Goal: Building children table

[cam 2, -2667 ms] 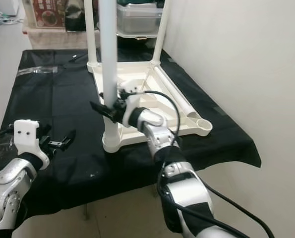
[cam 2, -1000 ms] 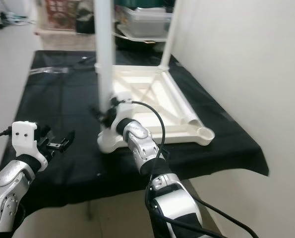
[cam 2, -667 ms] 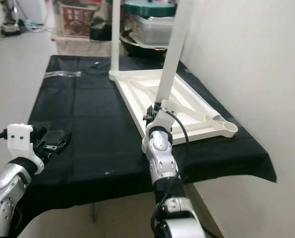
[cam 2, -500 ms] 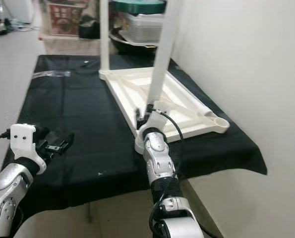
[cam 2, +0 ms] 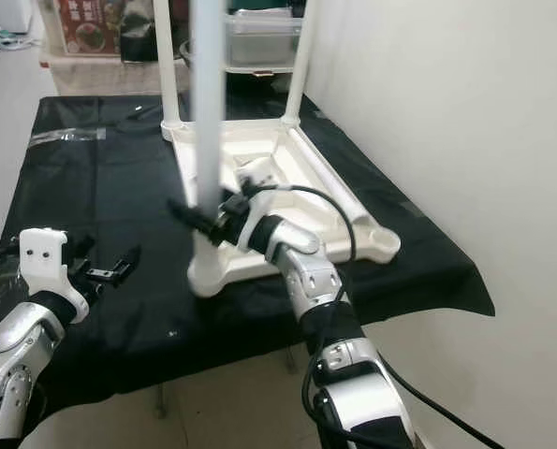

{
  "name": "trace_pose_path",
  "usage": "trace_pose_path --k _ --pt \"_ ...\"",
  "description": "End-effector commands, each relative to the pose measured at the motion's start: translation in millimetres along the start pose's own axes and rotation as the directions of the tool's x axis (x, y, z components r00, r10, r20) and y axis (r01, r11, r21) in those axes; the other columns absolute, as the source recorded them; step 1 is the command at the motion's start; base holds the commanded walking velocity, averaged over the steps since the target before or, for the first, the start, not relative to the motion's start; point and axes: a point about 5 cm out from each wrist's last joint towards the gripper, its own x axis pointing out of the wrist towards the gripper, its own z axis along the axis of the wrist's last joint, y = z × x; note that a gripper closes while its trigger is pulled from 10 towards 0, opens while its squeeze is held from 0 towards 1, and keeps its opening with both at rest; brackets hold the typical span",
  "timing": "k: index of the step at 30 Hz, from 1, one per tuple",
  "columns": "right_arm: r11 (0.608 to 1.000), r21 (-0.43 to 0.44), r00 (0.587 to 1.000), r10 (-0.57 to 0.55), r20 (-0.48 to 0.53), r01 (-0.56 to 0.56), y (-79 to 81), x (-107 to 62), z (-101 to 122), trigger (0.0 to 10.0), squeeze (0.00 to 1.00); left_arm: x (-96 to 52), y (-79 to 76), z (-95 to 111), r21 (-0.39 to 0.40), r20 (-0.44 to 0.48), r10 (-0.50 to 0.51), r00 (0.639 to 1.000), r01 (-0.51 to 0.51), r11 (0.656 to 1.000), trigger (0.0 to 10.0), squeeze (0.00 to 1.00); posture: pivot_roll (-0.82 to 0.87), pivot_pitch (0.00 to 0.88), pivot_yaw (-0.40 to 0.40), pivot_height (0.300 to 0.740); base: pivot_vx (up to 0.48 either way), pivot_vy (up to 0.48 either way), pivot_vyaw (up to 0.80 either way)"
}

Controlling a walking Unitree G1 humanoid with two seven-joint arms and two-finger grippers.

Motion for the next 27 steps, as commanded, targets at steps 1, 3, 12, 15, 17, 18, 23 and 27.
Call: trace_pose_path --k 1,3,12,15,17,18,23,27 --pt "0.998 0.019 0.997 0.065 -0.043 -0.064 20.6 14.5 -16.5 0.0 0.0 -0.9 0.4 -3.5 -0.004 -0.012 0.002 1.0 -0.002 1.0 10.0 0.0 0.18 0.0 -0.148 0.74 0.0 0.0 0.0" --pt "0.999 0.027 0.999 0.042 -0.032 -0.041 21.6 18.6 -18.3 0.0 0.0 -1.3 0.5 -3.6 -0.004 -0.011 0.005 1.0 -0.005 1.0 10.0 0.0 0.18 0.0 -0.148 0.74 0.0 0.0 0.0" --pt "0.55 -0.007 0.531 -0.809 -0.251 0.835 -42.2 -27.2 -51.9 0.0 0.0 -1.5 -1.2 -3.5 -0.009 -0.008 -0.001 1.0 0.001 1.0 10.0 0.0 0.15 0.0 -0.138 0.74 0.0 0.0 0.0" --pt "0.37 -0.048 0.34 -0.892 -0.297 0.928 -52.0 -51.4 -59.2 0.0 0.0 -1.6 -2.0 -3.5 -0.009 -0.008 -0.002 1.0 0.002 1.0 10.0 0.0 0.15 0.0 -0.138 0.74 0.0 0.0 0.0" --pt "0.24 -0.117 0.2 -0.939 -0.281 0.964 -55.5 -75.0 -62.0 0.0 0.0 -1.9 -3.1 -3.6 -0.01 -0.007 -0.004 1.0 0.004 1.0 10.0 0.0 0.14 0.0 -0.136 0.74 0.0 0.0 0.0" --pt "0.24 -0.117 0.2 -0.939 -0.281 0.964 -55.5 -75.0 -62.0 0.0 0.0 -1.9 -3.1 -3.6 -0.01 -0.007 -0.004 1.0 0.004 1.0 10.0 0.0 0.14 0.0 -0.136 0.74 0.0 0.0 0.0" --pt "0.201 -0.184 0.156 -0.959 -0.236 0.962 -50.6 -87.1 -59.6 1.8 0.0 -2.0 -5.2 -4.0 -0.012 -0.007 -0.007 1.0 0.007 1.0 10.0 0.0 0.13 0.0 -0.129 0.74 0.0 0.0 0.0" --pt "0.361 -0.16 0.317 -0.916 -0.248 0.919 -44.4 -67.2 -57.6 10.0 0.18 -1.1 -5.6 -3.8 -0.013 -0.008 -0.01 1.0 0.01 1.0 10.0 0.0 0.13 0.0 -0.132 0.74 0.0 0.0 0.0"
